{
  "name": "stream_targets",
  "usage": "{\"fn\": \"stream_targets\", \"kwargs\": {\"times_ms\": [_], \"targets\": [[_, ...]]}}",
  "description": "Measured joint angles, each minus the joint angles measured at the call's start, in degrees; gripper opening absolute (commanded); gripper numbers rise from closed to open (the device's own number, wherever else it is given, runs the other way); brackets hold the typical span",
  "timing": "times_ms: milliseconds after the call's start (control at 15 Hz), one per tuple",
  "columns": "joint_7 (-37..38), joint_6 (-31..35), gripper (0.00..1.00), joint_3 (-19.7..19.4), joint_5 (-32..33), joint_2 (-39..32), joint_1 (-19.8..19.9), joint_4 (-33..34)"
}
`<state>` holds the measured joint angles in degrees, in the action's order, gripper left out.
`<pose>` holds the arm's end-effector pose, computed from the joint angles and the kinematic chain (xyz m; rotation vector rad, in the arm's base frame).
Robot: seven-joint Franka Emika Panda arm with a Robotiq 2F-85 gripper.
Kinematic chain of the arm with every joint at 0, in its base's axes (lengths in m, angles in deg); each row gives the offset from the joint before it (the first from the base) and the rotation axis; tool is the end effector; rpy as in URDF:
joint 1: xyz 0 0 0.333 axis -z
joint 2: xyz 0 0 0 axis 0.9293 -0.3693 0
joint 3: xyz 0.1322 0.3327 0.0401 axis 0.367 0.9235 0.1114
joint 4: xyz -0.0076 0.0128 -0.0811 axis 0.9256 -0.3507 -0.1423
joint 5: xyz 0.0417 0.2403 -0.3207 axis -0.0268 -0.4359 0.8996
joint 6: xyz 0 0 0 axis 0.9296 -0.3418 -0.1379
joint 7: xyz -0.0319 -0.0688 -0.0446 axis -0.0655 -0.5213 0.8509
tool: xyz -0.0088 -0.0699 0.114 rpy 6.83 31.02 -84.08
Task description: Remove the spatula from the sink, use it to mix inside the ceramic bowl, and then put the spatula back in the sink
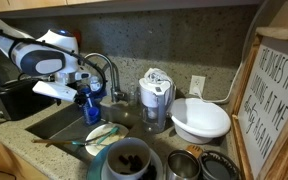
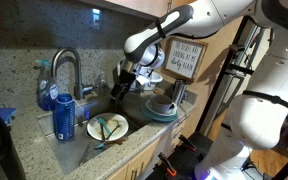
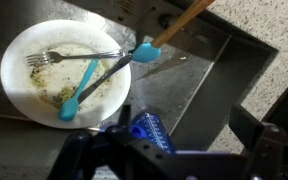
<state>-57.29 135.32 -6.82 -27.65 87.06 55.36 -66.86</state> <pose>0.4827 0.1308 0.3531 -2.7743 -0.6125 -0.2132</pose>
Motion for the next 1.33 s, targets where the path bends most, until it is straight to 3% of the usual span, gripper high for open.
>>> {"fn": "stream_targets", "kwargs": {"times_ms": [733, 1333], "targets": [[27.8, -0.8, 1.00, 10.9, 0.0, -4.7, -1.5, 3.0], [29.3, -3.5, 1.00, 11.3, -2.3, -9.8, -0.1, 2.6]]}}
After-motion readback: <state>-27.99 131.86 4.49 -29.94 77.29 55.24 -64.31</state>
